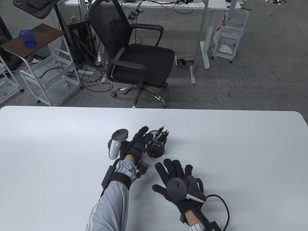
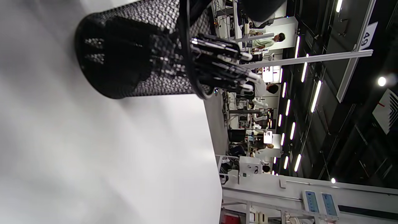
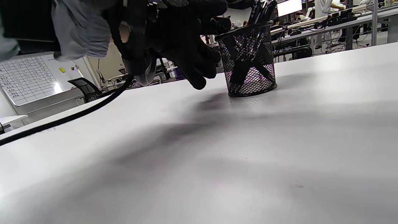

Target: Press to open click pens

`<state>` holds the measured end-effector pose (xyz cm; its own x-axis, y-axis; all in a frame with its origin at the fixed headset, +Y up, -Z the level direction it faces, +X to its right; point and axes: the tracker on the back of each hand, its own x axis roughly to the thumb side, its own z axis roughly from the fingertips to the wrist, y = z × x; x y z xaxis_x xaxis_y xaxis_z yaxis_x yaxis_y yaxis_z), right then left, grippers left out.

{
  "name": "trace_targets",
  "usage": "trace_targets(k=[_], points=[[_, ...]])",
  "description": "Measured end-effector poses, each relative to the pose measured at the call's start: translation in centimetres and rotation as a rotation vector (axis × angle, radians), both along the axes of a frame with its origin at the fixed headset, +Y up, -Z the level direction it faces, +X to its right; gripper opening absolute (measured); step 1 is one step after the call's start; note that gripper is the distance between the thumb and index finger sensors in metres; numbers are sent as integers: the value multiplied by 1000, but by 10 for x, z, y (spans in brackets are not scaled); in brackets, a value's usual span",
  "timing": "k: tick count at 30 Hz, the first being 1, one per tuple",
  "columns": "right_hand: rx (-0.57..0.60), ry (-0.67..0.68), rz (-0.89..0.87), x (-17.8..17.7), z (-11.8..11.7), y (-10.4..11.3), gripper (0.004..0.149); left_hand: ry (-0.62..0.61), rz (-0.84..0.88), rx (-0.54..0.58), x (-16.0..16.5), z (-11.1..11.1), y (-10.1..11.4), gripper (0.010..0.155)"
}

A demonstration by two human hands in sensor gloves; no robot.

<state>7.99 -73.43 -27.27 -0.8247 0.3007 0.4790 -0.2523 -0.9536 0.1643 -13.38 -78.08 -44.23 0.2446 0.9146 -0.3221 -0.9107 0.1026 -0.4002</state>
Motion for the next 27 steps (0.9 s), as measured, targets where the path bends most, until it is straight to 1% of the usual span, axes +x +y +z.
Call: trace_targets(k=[6, 10, 17, 24, 27], points=[[1, -2, 7, -1, 1, 0, 77, 27, -19, 12, 1, 5, 2, 47], [-1, 2, 12, -2, 1, -1, 77, 63, -91, 42, 1, 8, 5, 46], [1, 3, 12, -2, 1, -1, 77, 62, -155, 78, 3, 10, 13, 44], [6, 8, 7, -3, 1, 0, 76, 31, -190, 128, 7, 12, 29, 42], [8, 12, 6, -4, 1, 0, 76, 25, -152, 149, 5, 15, 40, 42]])
